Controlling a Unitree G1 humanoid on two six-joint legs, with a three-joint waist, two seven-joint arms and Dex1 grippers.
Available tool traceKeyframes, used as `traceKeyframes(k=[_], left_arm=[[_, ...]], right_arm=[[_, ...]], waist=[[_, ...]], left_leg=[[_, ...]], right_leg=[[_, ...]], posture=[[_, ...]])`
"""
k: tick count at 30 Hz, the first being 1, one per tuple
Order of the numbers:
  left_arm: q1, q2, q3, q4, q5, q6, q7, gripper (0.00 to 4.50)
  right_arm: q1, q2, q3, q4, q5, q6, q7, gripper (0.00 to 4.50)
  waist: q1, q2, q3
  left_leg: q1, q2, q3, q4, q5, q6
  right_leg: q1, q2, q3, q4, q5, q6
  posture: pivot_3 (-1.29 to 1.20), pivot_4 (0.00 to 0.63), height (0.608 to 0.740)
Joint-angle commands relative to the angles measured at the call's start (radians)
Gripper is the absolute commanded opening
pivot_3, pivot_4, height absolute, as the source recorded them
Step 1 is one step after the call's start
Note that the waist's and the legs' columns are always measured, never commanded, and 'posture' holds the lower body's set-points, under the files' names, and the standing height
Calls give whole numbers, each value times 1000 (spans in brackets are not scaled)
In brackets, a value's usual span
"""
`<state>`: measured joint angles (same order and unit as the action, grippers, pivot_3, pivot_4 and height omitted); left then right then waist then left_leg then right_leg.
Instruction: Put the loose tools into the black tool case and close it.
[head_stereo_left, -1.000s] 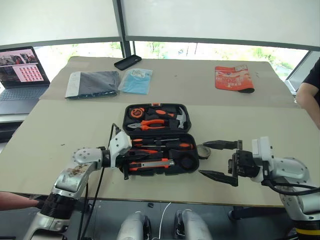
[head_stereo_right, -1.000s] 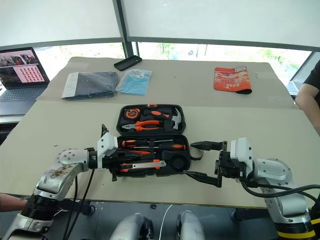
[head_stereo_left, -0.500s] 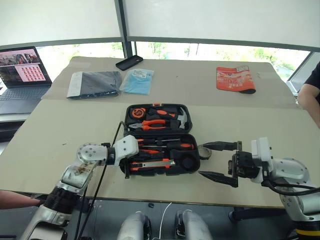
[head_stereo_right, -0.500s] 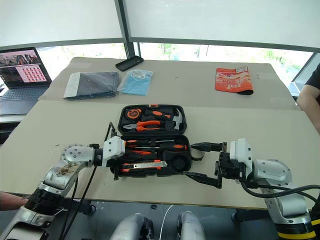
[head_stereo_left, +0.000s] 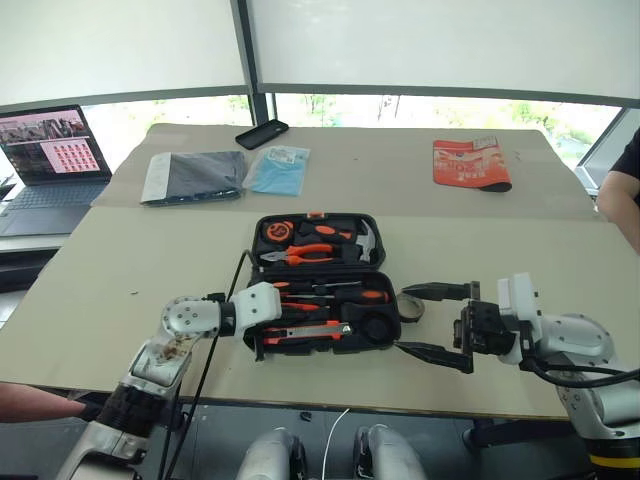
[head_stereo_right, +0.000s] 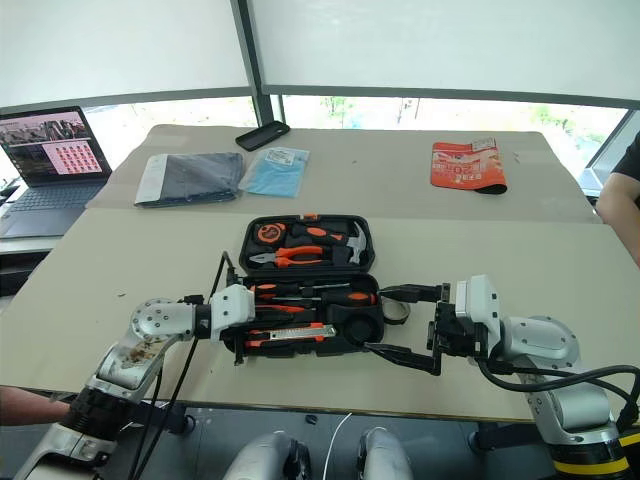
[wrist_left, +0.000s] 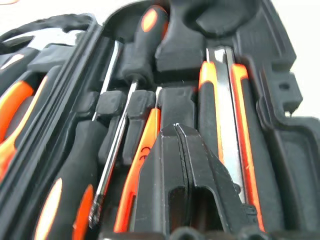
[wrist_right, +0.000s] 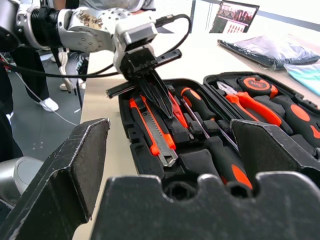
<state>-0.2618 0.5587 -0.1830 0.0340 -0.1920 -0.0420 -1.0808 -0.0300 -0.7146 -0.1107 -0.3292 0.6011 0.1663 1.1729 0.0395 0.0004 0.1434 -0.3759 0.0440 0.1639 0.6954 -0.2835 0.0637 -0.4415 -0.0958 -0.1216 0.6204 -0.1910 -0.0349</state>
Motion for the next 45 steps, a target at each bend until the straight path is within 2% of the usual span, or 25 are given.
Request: traceKeyframes(k=[1, 7, 14, 20, 24, 25, 27, 32, 35, 38, 40, 44, 45], left_arm=[[-2, -5, 24, -23, -74, -3, -48, 54], [-27, -9, -10, -13, -25, -21, -42, 54], [-23, 16, -60, 12, 30, -47, -80, 54], [-53, 55, -151, 85, 188, -174, -86, 54], [-53, 62, -199, 125, 264, -188, -63, 54], [-46, 54, -200, 124, 261, -177, -55, 54], [-38, 42, -194, 119, 249, -149, -38, 54], [-23, 15, -124, 81, 163, 54, 10, 54], [-22, 16, -109, 60, 126, 158, 13, 54], [-11, 56, -138, 31, 104, 168, -62, 54], [-13, 55, -130, 33, 99, 153, -57, 54], [-13, -15, 22, 12, -88, 145, -30, 54], [-9, -25, 79, -13, -158, 144, -38, 295]], right_arm=[[1, 5, -21, -9, 0, -16, -10, 4500], [-1, 18, -8, -13, -4, -17, -19, 4500], [3, 22, -12, -10, -10, -19, -22, 4500], [5, 25, -8, -10, -9, -19, -22, 4500], [-3, 31, 1, -6, -13, -21, -22, 4500], [-6, 32, 3, -5, -13, -21, -23, 4500], [-10, 34, 6, -2, -13, -21, -24, 4500], [-12, 37, 7, 6, -17, -25, -20, 4500], [-19, 38, 6, 14, -20, -27, -17, 4500], [-30, 36, 4, 21, -20, -25, -13, 4500], [-38, 33, 0, 28, -22, -26, -11, 4500], [-31, 2, -47, 52, -21, -31, -1, 4500], [-14, -13, -74, 61, -19, -35, 5, 4500]], waist=[[-1, -3, 2], [-2, -7, 4], [-2, -7, 4], [-1, -6, 4], [1, -4, 3], [1, -4, 2], [1, -1, 1], [3, 6, -3], [2, 4, -5], [-1, 3, -5], [-6, 1, -5], [-14, 0, -4], [-14, -1, -3]], left_leg=[[-2, 0, 0, 0, 0, 0], [-10, 0, 0, 2, 0, 0], [-10, 0, 0, 2, 0, 0], [-9, 0, 0, 2, 0, 0], [-3, 0, 0, 2, 0, -1], [1, 0, 0, 1, -3, -7], [6, 0, 0, 0, -4, -9], [7, 0, -1, -1, -4, -9], [6, 1, -1, -1, -4, -9], [6, 1, -1, -1, -4, -9], [6, 1, -1, -1, -4, -9], [4, 1, -1, -2, -4, -9], [4, 1, -2, -2, -4, -9]], right_leg=[[-1, 1, 0, 0, 0, 0], [-8, 1, 0, 0, 0, 0], [-9, 2, 0, 1, 0, 0], [-9, 1, -1, 1, 0, 0], [-3, 1, 0, 2, 0, 0], [1, -1, 0, 1, -1, -1], [5, -4, 0, 0, -3, -5], [4, -5, 0, -4, -2, -3], [5, -3, -1, -5, -2, -3], [6, -2, -1, -5, -2, -2], [6, -2, -1, -5, -2, -2], [4, -1, 1, -5, -1, 0], [3, -1, 1, -5, 1, 1]], posture=[[0, 150, 740], [0, 150, 740], [0, 150, 740], [0, 150, 740], [0, 150, 740], [0, 150, 740], [0, 150, 740], [0, 150, 740], [0, 150, 740], [0, 150, 740], [0, 150, 740], [0, 150, 740], [0, 150, 740]])
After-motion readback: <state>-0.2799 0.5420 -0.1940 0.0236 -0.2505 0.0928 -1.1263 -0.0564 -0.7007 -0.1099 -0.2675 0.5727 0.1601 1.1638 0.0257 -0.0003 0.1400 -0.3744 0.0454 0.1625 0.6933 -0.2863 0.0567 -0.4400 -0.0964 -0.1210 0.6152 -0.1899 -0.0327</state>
